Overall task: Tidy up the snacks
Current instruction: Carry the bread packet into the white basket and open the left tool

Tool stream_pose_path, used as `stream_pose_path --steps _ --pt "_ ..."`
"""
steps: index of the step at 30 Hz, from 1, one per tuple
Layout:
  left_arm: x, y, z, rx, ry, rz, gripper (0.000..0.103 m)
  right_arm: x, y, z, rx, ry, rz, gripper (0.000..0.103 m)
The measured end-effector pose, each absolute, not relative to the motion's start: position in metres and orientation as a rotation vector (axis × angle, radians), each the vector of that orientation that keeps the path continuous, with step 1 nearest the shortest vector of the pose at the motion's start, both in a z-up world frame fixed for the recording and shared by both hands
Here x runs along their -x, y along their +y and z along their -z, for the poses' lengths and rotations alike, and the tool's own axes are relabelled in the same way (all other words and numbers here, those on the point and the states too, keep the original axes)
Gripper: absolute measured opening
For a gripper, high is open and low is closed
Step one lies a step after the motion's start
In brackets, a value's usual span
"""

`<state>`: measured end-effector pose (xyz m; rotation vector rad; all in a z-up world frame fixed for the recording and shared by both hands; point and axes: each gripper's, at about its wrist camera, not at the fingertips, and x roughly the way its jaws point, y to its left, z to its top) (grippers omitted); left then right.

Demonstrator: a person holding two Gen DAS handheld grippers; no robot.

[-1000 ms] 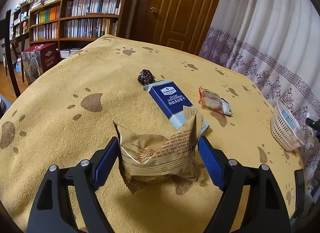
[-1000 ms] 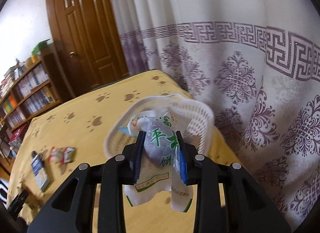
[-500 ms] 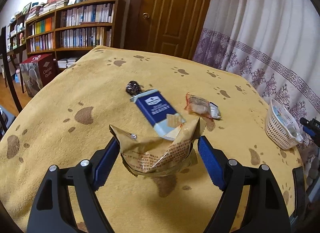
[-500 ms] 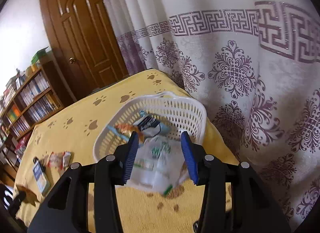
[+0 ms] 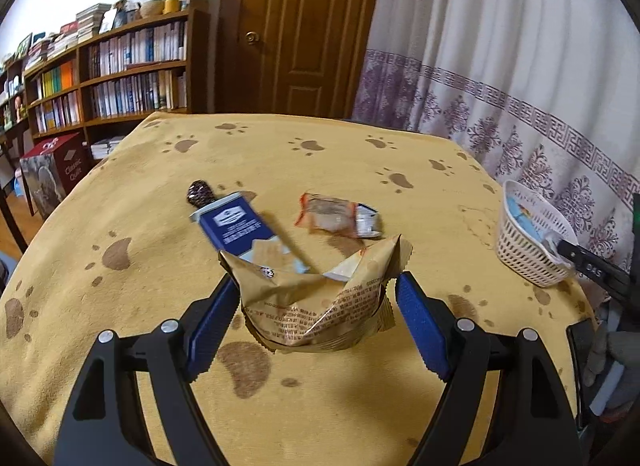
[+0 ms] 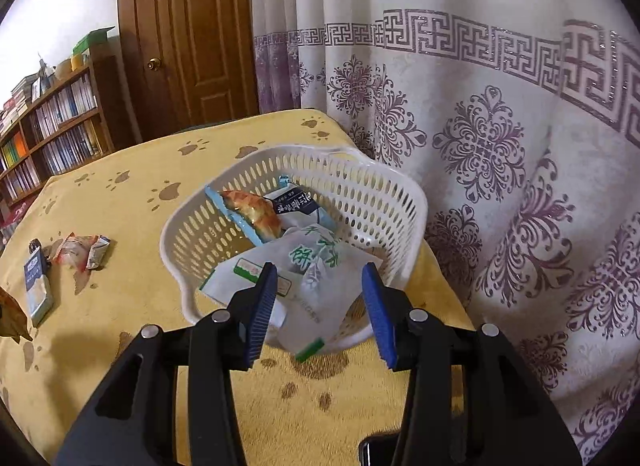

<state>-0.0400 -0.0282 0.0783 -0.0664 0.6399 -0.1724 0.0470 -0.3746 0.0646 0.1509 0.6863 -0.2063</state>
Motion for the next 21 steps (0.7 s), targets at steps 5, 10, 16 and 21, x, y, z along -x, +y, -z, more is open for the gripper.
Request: stream_pose_path --steps 5,10,16,21 --pt "0.037 -0.054 -0.086 0.03 0.633 0.208 0.08 -0.05 -0.381 -0.062 -0.166 0.678 0.184 0.047" --pt "0.03 -0.082 -0.093 0.01 0.634 0.27 0.08 -0.054 -0.382 -0.061 -0.146 0.674 0.164 0.05" --pt "0.019 -0.118 -0.105 -0.006 0.629 0.361 0.08 -0.026 -0.39 -0.068 -0.228 0.59 0.12 0.058" --pt "0.006 -0.149 -0.118 -0.007 0.624 0.44 0.08 0.0 -0.393 -0.073 -0.265 0.515 0.107 0.058"
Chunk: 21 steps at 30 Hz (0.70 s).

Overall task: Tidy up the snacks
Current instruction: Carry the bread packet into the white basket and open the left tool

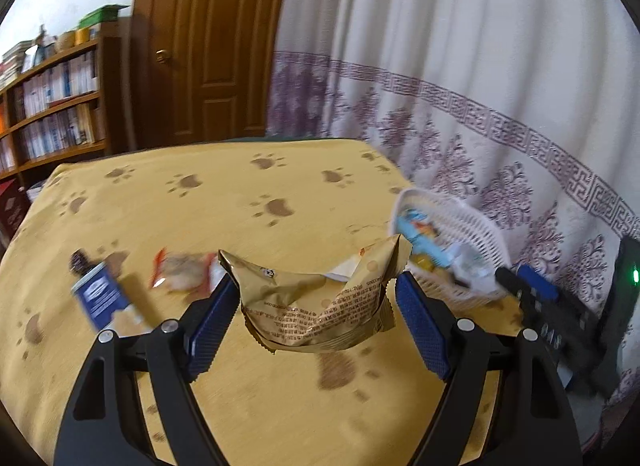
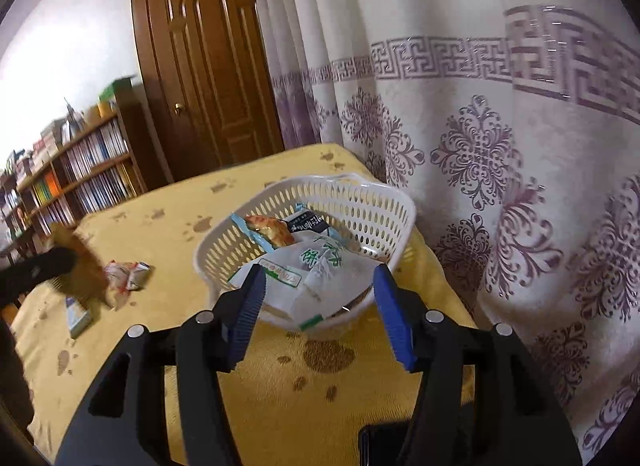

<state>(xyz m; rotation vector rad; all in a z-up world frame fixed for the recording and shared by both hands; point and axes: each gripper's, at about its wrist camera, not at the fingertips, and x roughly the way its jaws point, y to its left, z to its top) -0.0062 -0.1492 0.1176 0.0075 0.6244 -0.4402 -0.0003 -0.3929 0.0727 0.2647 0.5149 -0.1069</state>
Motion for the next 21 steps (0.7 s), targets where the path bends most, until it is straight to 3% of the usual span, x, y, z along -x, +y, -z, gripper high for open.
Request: stream_pose_path --steps 18,21 --pt "-0.049 -0.263 -0.137 0.027 0.648 0.668 0.08 0.023 -0.406 -0.058 -0.371 0.465 0.135 0.058" --pt "-0.055 -0.271 -0.13 0.042 0.671 0.673 0.087 0.024 -0.405 -0.058 -0.367 0.459 0.136 0.058"
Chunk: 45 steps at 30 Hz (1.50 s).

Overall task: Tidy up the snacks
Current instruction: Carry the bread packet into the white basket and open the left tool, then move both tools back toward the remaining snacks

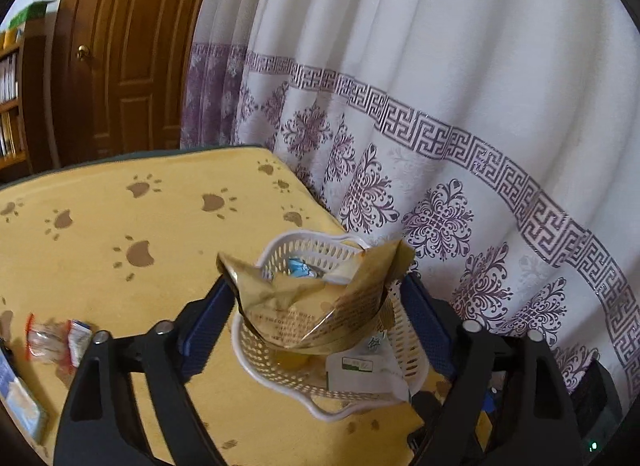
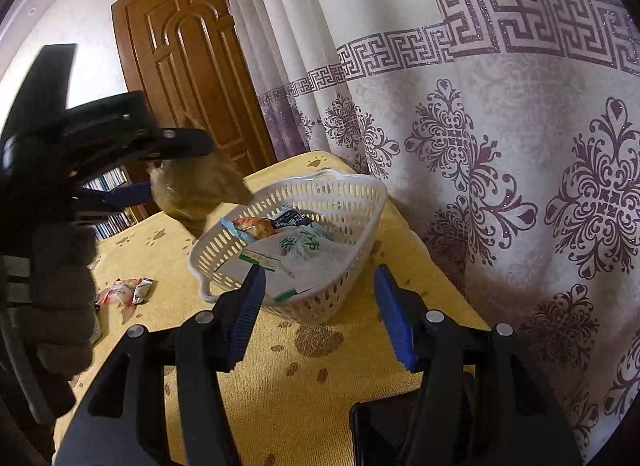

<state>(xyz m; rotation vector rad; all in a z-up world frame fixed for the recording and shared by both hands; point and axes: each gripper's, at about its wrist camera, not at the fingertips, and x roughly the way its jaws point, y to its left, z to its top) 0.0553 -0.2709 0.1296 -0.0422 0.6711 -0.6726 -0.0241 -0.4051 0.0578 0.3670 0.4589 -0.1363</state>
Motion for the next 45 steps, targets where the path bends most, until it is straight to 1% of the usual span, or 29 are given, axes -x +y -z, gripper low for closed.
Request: stream_pose_path --steps 1,10,17,23,27,31,39,45 --pt "-0.056 -0.271 -0.128 0.045 0.671 0.671 0.089 0.025 -0.405 -0.058 -0.364 0.456 0.136 0.058" --pt "-0.058 -0.254 -0.114 0.043 0.696 0.613 0.089 0.028 -0.405 -0.058 -0.377 0.445 0.136 0.058" --pt "-0.048 -0.261 -0.102 -0.095 0.654 0.532 0.089 0.029 -0.404 -0.057 -0.371 0.444 0.139 0.058" --pt "-0.051 -0.266 -0.092 -0.12 0.636 0.523 0.091 0.029 -0.401 -0.057 -0.351 0.443 0.142 0.058" --pt "-0.056 -0.269 -0.091 -0.107 0.633 0.52 0.092 0.028 -0.4 -0.056 -0.342 0.441 0.146 0.058" --pt "-0.061 -0.271 -0.089 -0.096 0.626 0.505 0.096 0.028 -0.401 -0.056 -0.341 0.438 0.15 0.058" --pt "-0.049 -0.273 -0.094 -0.126 0.626 0.52 0.095 0.03 -0.403 -0.056 -0.353 0.432 0.157 0.058" --pt "-0.032 -0.267 -0.108 -0.103 0.597 0.557 0.095 0.029 -0.402 -0.056 -0.341 0.43 0.162 0.058"
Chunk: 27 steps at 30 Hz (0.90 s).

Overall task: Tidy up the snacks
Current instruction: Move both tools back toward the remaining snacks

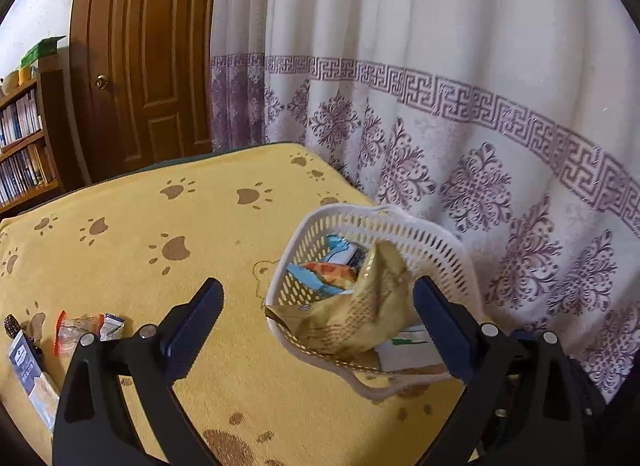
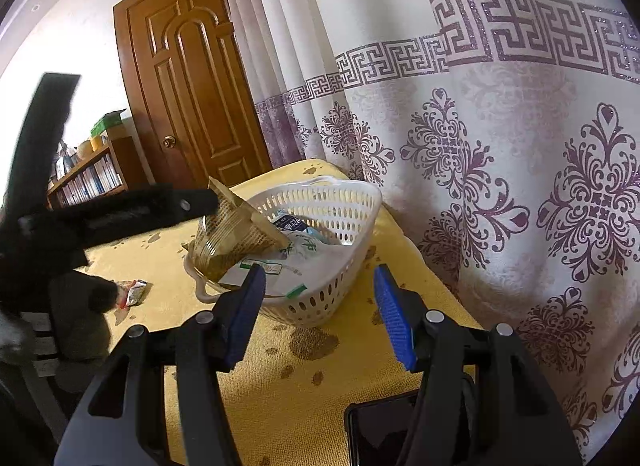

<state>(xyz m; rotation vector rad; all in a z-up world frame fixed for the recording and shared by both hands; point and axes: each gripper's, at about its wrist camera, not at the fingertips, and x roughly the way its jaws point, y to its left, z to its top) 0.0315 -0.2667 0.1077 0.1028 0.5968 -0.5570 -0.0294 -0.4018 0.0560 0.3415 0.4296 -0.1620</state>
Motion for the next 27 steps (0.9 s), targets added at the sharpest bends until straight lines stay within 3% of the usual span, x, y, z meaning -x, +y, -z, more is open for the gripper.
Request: stream_pose_path --steps 22,27 --pt "-0.005 -0.174 -0.108 -0.024 0.6 0.381 0.095 0.04 -0.376 -0.062 -0.347 0.455 0.13 0.06" --pt "-0.007 -0.142 -0.102 0.003 0.616 0.313 0.095 0.042 -0.357 -0.067 -0.327 0.456 0.098 0.067"
